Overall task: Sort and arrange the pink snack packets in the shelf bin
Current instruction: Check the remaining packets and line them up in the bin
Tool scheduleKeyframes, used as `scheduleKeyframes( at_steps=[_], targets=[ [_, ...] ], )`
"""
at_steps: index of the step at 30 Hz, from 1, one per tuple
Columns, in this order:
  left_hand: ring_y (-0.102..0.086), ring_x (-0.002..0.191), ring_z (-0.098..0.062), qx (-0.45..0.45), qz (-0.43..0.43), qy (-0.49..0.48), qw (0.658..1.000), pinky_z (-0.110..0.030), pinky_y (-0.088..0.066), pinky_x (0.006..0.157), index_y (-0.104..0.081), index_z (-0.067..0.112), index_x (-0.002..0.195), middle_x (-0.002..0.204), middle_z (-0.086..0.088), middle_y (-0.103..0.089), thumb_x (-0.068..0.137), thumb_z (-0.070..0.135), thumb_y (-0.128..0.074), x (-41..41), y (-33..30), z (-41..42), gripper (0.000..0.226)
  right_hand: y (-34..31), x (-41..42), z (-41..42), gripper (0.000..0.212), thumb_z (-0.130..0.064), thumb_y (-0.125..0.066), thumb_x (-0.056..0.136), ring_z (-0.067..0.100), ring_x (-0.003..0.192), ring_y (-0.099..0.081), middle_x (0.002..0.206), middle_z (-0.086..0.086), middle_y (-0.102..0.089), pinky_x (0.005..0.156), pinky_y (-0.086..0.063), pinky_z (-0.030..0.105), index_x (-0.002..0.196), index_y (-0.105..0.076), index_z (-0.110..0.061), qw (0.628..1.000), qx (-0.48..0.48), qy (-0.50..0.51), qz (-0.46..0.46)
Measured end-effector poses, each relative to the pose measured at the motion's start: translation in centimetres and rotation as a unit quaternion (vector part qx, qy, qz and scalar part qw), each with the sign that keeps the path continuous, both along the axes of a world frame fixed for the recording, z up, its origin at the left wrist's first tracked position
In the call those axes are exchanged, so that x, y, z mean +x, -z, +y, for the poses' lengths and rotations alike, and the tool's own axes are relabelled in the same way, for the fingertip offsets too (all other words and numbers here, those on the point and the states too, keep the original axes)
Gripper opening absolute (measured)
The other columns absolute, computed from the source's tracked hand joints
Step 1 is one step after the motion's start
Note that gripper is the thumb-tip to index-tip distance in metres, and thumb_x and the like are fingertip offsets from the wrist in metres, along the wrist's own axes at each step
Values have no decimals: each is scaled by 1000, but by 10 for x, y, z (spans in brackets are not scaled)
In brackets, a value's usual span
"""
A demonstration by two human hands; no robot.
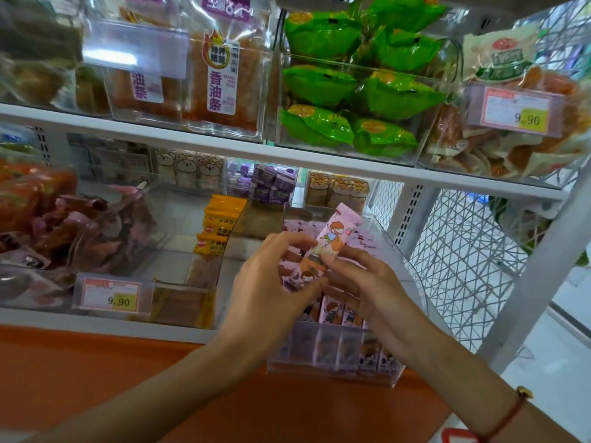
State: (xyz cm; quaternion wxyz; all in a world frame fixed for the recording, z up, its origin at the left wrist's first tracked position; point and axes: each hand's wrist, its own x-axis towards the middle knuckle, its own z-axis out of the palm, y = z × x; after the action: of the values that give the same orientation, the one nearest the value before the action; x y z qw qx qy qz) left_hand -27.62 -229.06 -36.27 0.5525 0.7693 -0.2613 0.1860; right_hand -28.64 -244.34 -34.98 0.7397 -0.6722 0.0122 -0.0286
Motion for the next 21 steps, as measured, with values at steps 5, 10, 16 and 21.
scheduleKeyframes(
  at_steps=[5, 10, 16, 21],
  targets=[
    [-53, 105, 9, 6, 14, 33, 999, -9, -44, 85, -55, 44, 109, 111, 26, -59, 89, 26, -62, -1, -2, -3, 28, -3, -2, -3, 12, -32, -59, 80, 19, 104, -60, 92, -4, -68, 101, -42, 42, 82, -66, -22, 999, 15, -19, -43],
    [-54, 104, 8, 25, 6, 40, 999, -4, -44, 81, -57, 35, 119, 113, 26, -58, 94, 24, -56, 1, -1, -1, 28, -3, -5, -9, 42, -33, -69, 70, 20, 103, -64, 101, 4, -69, 98, -49, 40, 105, -64, -12, 998, 2, 28, -63],
    [-56, 100, 9, 50, -21, 32, 998, -6, -45, 82, -54, 48, 107, 107, 31, -59, 77, 30, -74, 2, -3, 0, 39, 0, -7, -4, 51, -38, -75, 59, 14, 88, -70, 93, 3, -73, 88, -55, 36, 99, -63, -9, 987, -85, 108, -86],
    [-61, 93, 10, -40, 96, 109, 989, -7, -50, 66, -57, 43, 105, 100, 31, -65, 86, 25, -65, 1, -11, -1, 27, -6, -8, -9, 59, -45, -64, 69, 15, 92, -67, 103, 4, -70, 84, -52, 32, 119, -62, -14, 995, -66, 46, -65]
  ],
)
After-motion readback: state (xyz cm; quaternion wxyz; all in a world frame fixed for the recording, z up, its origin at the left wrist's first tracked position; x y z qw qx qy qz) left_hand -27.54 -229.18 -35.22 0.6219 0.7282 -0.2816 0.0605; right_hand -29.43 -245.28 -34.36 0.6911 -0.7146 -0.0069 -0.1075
